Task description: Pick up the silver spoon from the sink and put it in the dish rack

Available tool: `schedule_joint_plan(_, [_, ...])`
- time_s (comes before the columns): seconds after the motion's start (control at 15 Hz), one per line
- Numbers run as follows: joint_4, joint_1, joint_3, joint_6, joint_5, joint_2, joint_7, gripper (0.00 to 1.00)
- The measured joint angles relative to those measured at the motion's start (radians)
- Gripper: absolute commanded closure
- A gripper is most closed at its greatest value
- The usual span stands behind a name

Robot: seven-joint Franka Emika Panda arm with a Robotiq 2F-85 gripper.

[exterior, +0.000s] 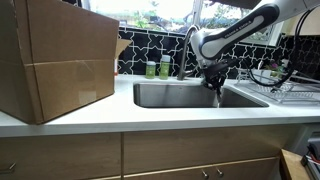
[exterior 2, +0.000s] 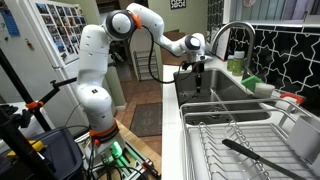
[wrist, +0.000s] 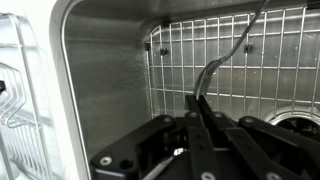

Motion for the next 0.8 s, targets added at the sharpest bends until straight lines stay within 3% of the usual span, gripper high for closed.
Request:
schedule_joint_plan(0.47, [0.004, -0.01, -0.014, -0.012, -0.084, -0.04, 0.009, 0.95])
schedule_joint_plan(0.8, [0.003, -0.03, -0.022, -0.1, -0.194, -0.102, 0.009, 0.95])
